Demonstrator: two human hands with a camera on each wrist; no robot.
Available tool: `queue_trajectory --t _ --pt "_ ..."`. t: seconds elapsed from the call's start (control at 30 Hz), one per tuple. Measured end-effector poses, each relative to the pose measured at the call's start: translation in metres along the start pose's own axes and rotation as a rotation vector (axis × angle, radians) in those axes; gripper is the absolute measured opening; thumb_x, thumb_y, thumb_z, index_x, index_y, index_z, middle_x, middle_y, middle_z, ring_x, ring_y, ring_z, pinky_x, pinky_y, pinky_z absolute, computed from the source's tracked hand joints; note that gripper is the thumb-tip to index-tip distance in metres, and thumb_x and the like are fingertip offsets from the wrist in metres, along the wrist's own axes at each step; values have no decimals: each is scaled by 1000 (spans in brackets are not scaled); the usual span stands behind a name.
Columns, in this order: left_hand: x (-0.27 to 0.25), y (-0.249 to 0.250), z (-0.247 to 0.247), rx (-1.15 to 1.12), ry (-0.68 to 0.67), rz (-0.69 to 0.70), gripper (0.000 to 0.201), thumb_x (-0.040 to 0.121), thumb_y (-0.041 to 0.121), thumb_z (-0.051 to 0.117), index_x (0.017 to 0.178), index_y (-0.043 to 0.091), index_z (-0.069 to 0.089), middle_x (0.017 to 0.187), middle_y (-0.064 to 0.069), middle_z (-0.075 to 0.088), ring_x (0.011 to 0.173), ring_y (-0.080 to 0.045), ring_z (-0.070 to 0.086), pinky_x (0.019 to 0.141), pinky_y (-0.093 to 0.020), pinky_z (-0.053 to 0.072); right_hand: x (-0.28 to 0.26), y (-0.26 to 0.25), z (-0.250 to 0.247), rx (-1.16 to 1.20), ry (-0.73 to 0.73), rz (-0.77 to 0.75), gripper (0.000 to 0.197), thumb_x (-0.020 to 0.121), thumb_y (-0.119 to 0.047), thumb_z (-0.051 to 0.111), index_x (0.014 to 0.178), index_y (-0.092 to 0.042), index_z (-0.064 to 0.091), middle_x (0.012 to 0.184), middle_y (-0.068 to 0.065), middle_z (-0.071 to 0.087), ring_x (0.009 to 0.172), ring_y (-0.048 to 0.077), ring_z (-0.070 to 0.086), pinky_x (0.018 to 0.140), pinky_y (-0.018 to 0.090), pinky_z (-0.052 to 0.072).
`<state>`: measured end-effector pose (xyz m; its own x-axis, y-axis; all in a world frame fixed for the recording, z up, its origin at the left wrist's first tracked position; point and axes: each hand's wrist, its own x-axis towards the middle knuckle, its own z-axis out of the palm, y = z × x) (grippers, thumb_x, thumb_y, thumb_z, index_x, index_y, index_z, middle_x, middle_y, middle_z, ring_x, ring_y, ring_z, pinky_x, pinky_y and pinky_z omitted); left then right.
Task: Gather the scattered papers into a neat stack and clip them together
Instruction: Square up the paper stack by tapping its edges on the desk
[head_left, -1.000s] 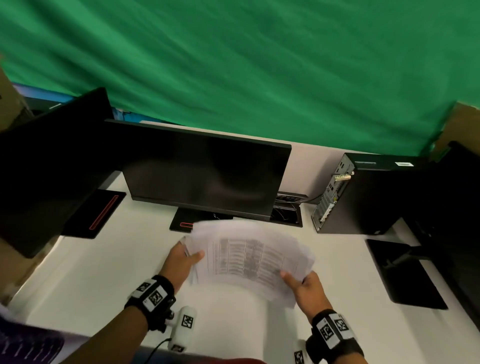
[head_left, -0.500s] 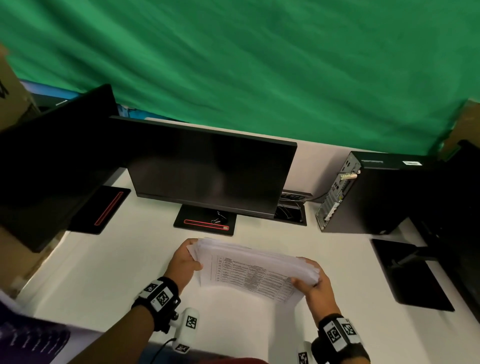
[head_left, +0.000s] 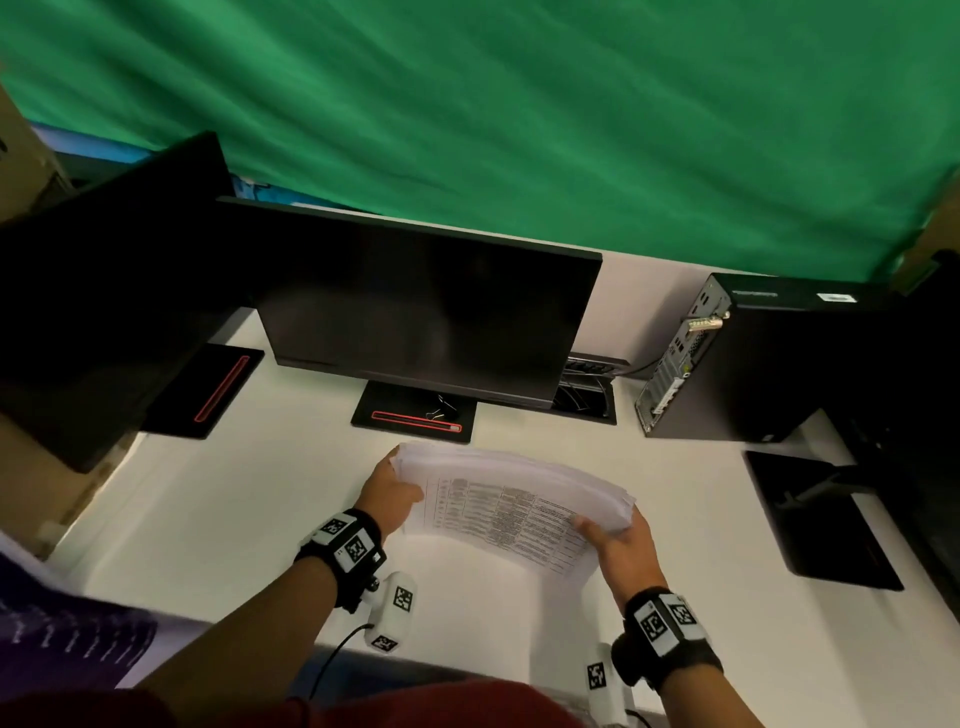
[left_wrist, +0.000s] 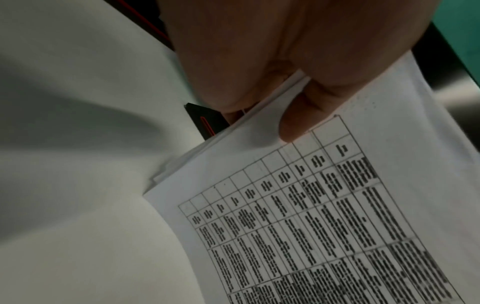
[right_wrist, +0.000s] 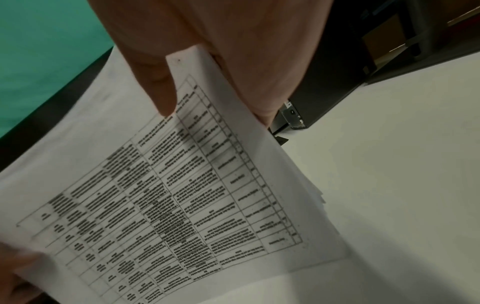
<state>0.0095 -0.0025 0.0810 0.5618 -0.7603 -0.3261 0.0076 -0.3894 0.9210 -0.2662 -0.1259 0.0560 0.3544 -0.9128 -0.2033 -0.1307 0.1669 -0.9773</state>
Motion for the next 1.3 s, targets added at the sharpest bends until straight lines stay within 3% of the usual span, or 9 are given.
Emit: queue_trajectory --t 0.13,0.3,0.4,0.57,0.67,0.8,0.93,1.07,1.3 --pt "0 5 0 -10 37 58 32 87 -2 58 108 22 59 107 -4 67 103 -22 63 94 -41 51 0 -12 1 0 12 -36 26 84 -5 74 104 -20 65 99 5 75 96 25 70 89 43 56" --pt "-3 5 -2 -53 30 81 31 86 1 63 112 18 56 107 -6 66 101 -22 63 85 -34 53 -2 -19 5 21 18 -82 29 82 -2 75 102 -18 62 96 4 70 86 17 66 77 29 51" --pt "-5 6 -4 -113 4 90 31 84 -4 61 108 15 55 101 -7 65 97 -25 63 74 -28 52 -3 -22 5 63 31 -112 27 81 -14 79 102 -19 64 99 1 69 84 8 66 74 23 50" --pt "-1 14 -6 -221 24 210 30 75 19 64 104 14 57 107 -7 63 95 -23 62 72 -28 52 0 -31 10 96 145 -154 6 88 -27 73 91 -23 70 96 -9 72 90 15 63 83 32 49" --pt "4 16 -2 -159 116 233 16 86 32 63 95 19 63 107 -4 65 95 -22 62 73 -31 53 2 -29 14 56 208 -146 8 90 -28 70 82 -28 71 90 -9 71 79 14 58 78 34 47" --pt "8 16 3 -106 173 232 12 91 29 60 93 18 65 100 -2 67 91 -24 64 76 -38 55 9 -29 18 36 265 -193 11 91 -21 66 82 -25 71 94 -5 75 95 19 63 90 42 46" --pt "9 16 5 -120 180 221 15 91 30 61 93 16 65 98 -5 66 86 -24 64 71 -32 54 11 -28 18 48 296 -193 21 93 -8 58 83 -24 67 92 -3 76 97 17 65 90 40 47" --pt "11 11 7 -169 191 211 10 89 29 61 85 20 64 102 1 71 96 -24 64 84 -37 50 11 -28 18 29 263 -183 9 93 -5 60 93 -12 66 97 -1 75 95 6 65 93 35 48" --pt "12 10 12 -157 208 229 14 94 28 55 96 25 69 102 5 68 96 -20 63 80 -34 53 15 -25 18 17 270 -174 3 92 -10 64 91 -12 67 95 -5 71 93 11 63 82 30 45"
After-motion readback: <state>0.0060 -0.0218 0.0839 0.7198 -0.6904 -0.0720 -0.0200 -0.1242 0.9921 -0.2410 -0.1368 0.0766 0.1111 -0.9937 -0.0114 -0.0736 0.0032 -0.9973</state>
